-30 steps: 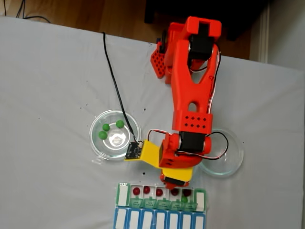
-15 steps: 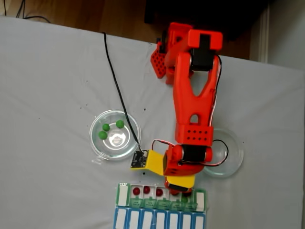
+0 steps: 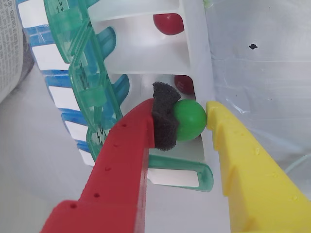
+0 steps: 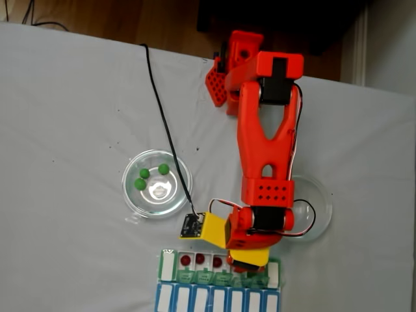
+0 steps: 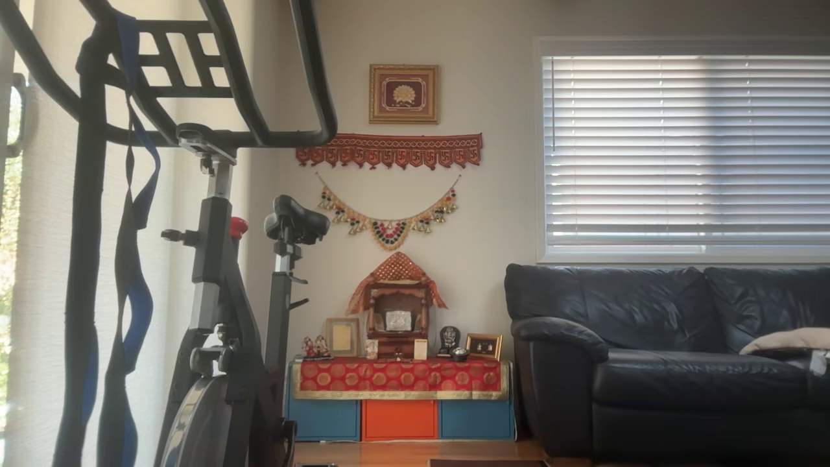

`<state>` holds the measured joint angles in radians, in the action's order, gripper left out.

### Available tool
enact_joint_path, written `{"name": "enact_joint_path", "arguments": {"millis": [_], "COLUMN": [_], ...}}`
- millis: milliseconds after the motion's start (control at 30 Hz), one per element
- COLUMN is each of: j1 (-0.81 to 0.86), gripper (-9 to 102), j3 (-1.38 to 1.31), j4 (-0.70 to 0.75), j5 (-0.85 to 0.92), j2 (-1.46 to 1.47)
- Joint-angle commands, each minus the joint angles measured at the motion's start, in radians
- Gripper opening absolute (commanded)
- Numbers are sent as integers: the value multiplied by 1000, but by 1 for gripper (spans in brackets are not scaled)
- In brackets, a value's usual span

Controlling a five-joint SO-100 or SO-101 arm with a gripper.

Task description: Sort medicines into box.

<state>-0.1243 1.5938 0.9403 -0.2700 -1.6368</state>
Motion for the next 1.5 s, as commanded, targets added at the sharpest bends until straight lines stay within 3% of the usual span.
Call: {"name": "enact_joint_path", "arguments": {"millis": [0,800,1067,1467], "j1": [3,-5,-8,-9], "gripper": [1,2,8,15], "j3": [-83,-117,-92,-164], "j4": [2,-44,-91,-26], "j5": [2,41,37,38], "j2": [-104,-89,-86,-32]}}
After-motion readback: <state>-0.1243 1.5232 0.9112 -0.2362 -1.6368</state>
